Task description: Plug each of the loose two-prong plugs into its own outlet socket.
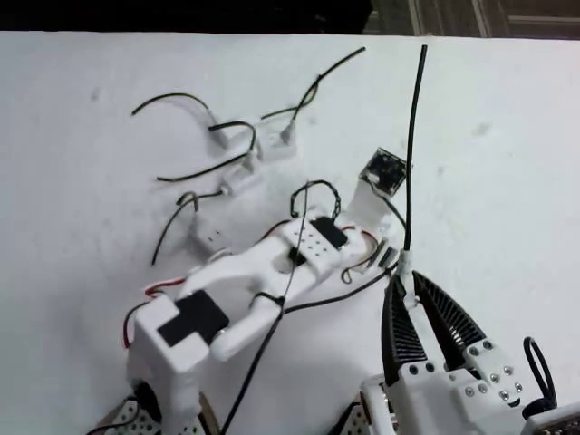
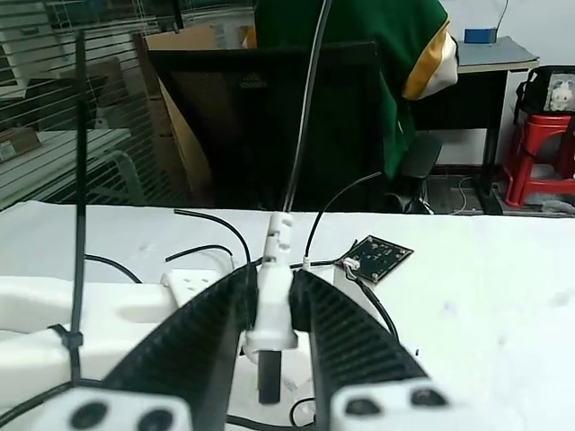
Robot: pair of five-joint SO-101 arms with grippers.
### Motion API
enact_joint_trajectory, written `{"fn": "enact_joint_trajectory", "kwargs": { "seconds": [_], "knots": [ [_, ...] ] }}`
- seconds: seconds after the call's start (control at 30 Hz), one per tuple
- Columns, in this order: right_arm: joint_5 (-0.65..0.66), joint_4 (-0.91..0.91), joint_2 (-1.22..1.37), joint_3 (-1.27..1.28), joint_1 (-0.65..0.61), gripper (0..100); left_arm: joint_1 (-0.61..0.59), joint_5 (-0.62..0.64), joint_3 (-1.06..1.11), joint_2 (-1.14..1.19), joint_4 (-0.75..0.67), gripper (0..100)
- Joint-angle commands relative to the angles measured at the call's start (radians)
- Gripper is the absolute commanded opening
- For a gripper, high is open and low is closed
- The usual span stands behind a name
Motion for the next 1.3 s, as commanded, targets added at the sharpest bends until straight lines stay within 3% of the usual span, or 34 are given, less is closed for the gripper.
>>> {"fn": "enact_joint_trajectory", "kwargs": {
  "seconds": [0.0,0.17,0.57,0.7,0.87,1.13,1.27],
  "knots": [
    [-0.008,0.002,-0.004,-0.002,0.004,1.6,0.007,0.014,-0.104,0.031,0.031,23],
    [-0.008,0.002,-0.004,-0.002,0.004,1.6,0.007,0.014,-0.242,0.131,0.138,22],
    [-0.008,0.002,-0.004,-0.002,0.004,1.6,0.004,0.005,-0.736,0.412,0.598,2],
    [-0.008,0.002,-0.004,-0.002,0.004,1.6,0.005,0.000,-0.816,0.430,0.733,2],
    [-0.008,0.002,-0.004,-0.002,0.004,1.6,-0.001,-0.143,-0.908,0.429,0.873,2],
    [-0.008,0.007,-0.004,-0.002,0.004,1.6,-0.007,-0.153,-1.034,0.429,1.198,2],
    [-0.008,0.021,-0.004,-0.002,0.004,1.6,-0.030,-0.196,-0.957,0.403,1.214,2]
  ]
}}
